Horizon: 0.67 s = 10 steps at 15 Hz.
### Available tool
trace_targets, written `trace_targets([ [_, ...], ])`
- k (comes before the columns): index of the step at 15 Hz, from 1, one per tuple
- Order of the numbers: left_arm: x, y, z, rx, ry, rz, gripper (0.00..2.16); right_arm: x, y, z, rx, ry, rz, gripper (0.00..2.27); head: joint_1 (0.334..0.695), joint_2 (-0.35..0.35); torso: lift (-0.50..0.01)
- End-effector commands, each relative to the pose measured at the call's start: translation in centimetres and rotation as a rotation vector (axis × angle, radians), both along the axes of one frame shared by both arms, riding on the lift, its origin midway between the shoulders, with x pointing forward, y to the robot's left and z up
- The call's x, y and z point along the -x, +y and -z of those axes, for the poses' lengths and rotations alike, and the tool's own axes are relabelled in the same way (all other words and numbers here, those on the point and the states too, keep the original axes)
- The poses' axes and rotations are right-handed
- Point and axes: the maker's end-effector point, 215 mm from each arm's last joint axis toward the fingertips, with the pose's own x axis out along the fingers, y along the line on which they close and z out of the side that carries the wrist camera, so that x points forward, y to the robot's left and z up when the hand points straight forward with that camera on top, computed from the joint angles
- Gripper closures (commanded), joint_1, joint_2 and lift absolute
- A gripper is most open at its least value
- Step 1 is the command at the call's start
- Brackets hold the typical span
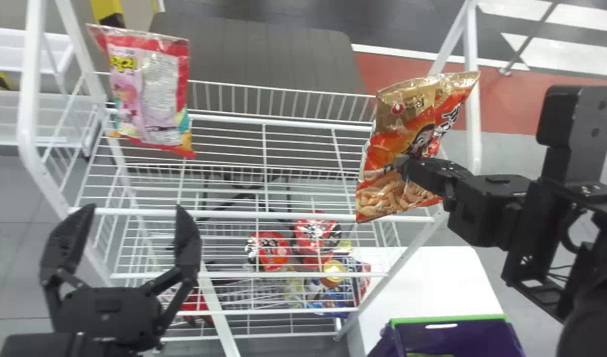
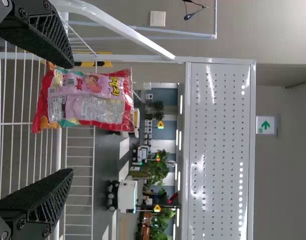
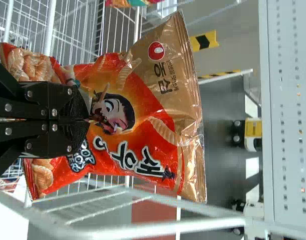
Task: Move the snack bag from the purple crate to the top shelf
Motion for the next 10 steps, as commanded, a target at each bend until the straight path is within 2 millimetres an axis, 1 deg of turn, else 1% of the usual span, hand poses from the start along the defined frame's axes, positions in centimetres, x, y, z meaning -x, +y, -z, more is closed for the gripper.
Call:
trace_targets([
  [1, 0.0, -0.1, 0.0, -0.002, -0.001, 0.004, 0.07, -0.4, 2.7, 1.5, 0.035, 0.033, -0.029, 1.65, 0.695, -0.154, 0.001],
  [3, 0.1, -0.1, 0.1, -0.004, -0.001, 0.007, 0.07, -0.5, 4.0, 3.9, 0.081, 0.085, -0.031, 1.65, 0.695, -0.126, 0.001],
  [5, 0.1, -0.1, 0.2, -0.009, 0.001, 0.010, 0.07, 0.0, 5.3, 6.7, 0.130, 0.145, -0.031, 1.65, 0.695, -0.109, 0.001],
  [6, 0.1, 0.0, 0.3, -0.011, 0.002, 0.009, 0.07, 0.2, 6.0, 7.8, 0.147, 0.166, -0.037, 1.65, 0.695, -0.100, 0.001],
  [7, 0.1, -0.1, 0.3, -0.010, 0.001, 0.012, 0.07, -0.6, 6.8, 7.6, 0.161, 0.139, -0.050, 1.65, 0.695, -0.089, 0.001],
  [9, 0.0, -0.1, 0.4, -0.009, 0.003, 0.011, 0.07, -3.4, 9.3, 5.3, 0.186, -0.001, -0.094, 1.65, 0.695, -0.070, 0.001],
  [10, 0.0, -0.1, 0.4, -0.007, 0.003, 0.011, 0.07, -4.5, 10.1, 4.5, 0.190, -0.046, -0.108, 1.65, 0.695, -0.056, 0.001],
])
